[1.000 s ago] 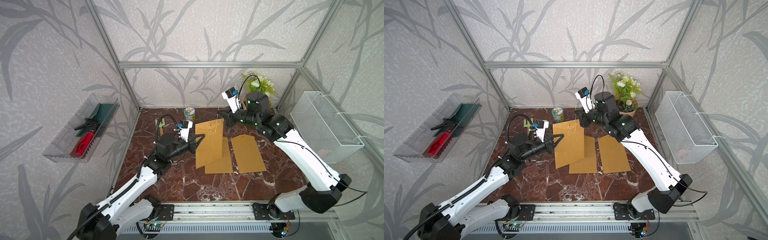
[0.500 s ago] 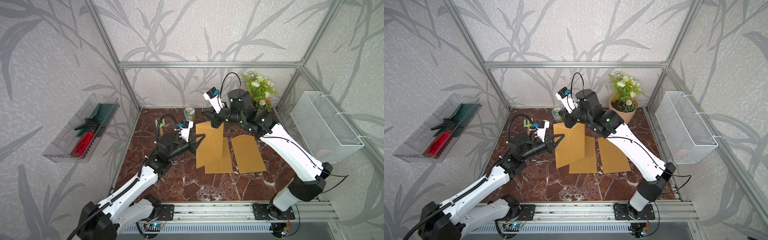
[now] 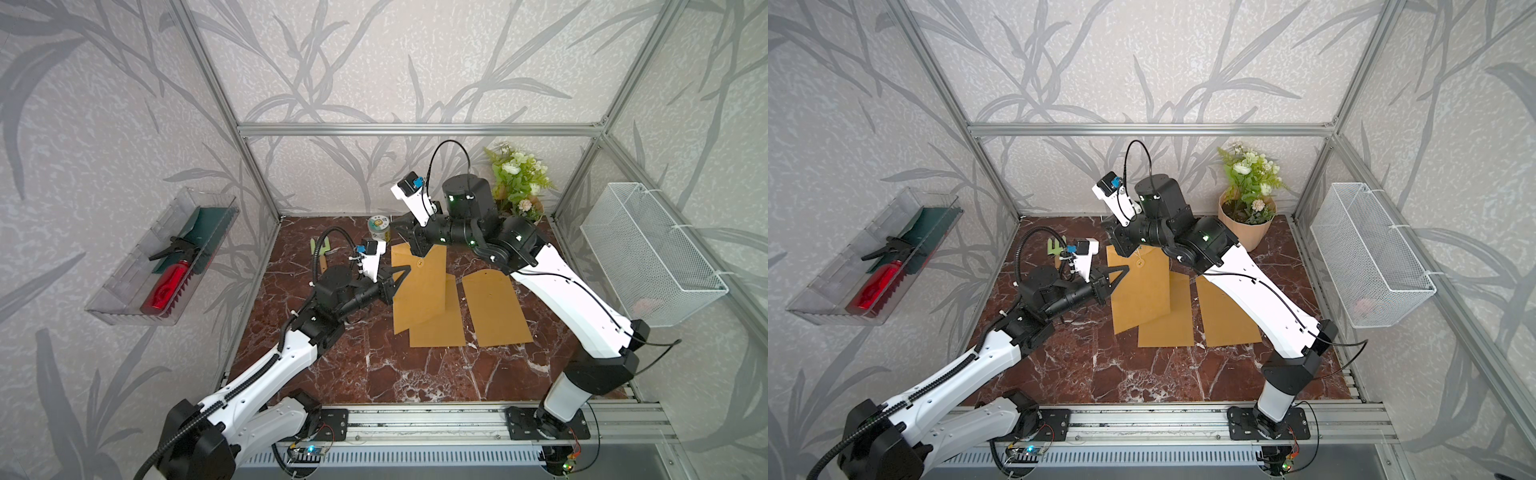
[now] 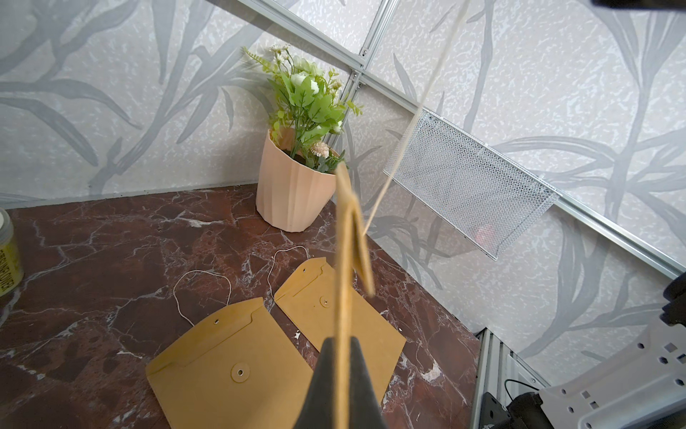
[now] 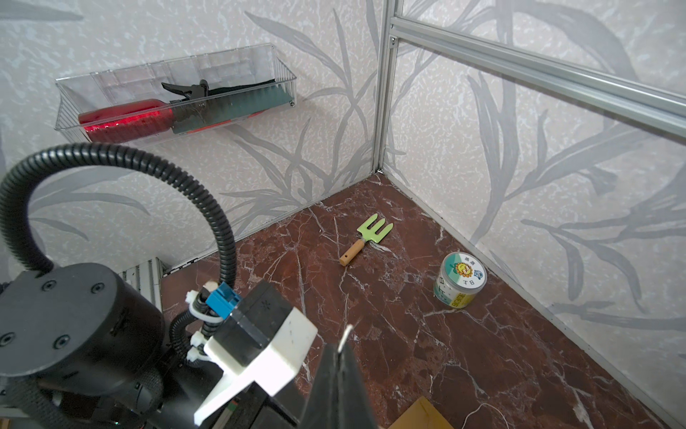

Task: Open the file bag

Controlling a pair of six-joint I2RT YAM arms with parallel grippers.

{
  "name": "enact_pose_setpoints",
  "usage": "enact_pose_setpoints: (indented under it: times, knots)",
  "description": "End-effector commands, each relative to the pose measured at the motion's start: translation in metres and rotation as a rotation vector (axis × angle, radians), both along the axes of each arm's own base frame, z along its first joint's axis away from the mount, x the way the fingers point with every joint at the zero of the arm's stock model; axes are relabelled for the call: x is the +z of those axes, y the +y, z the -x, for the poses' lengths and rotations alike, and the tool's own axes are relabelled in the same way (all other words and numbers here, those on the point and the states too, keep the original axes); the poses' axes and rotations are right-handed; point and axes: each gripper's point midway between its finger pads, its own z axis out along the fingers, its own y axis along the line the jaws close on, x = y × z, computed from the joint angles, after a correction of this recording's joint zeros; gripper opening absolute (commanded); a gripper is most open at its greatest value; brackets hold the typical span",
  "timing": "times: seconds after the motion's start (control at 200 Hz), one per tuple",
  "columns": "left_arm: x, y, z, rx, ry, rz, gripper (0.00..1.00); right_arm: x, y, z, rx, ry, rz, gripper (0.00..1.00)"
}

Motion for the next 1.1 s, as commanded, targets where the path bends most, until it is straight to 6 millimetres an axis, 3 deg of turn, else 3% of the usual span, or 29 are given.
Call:
enact_pose_setpoints:
  times: [0.0,0.575,1.095]
  knots:
    - [0.014,-0.001,-0.002,0.007,-0.038,0.039,0.00,0.000,0.006,0.003,0.010,-0.007,0.016,0.00]
    - [0.029,0.005,-0.015,0.082,-0.071,0.105,0.00,0.006,0.022,0.014,0.047,-0.007,-0.004,0.00]
    - [0.043,0.014,-0.026,0.155,-0.087,0.192,0.00,0.009,0.050,0.031,0.113,0.016,-0.054,0.00]
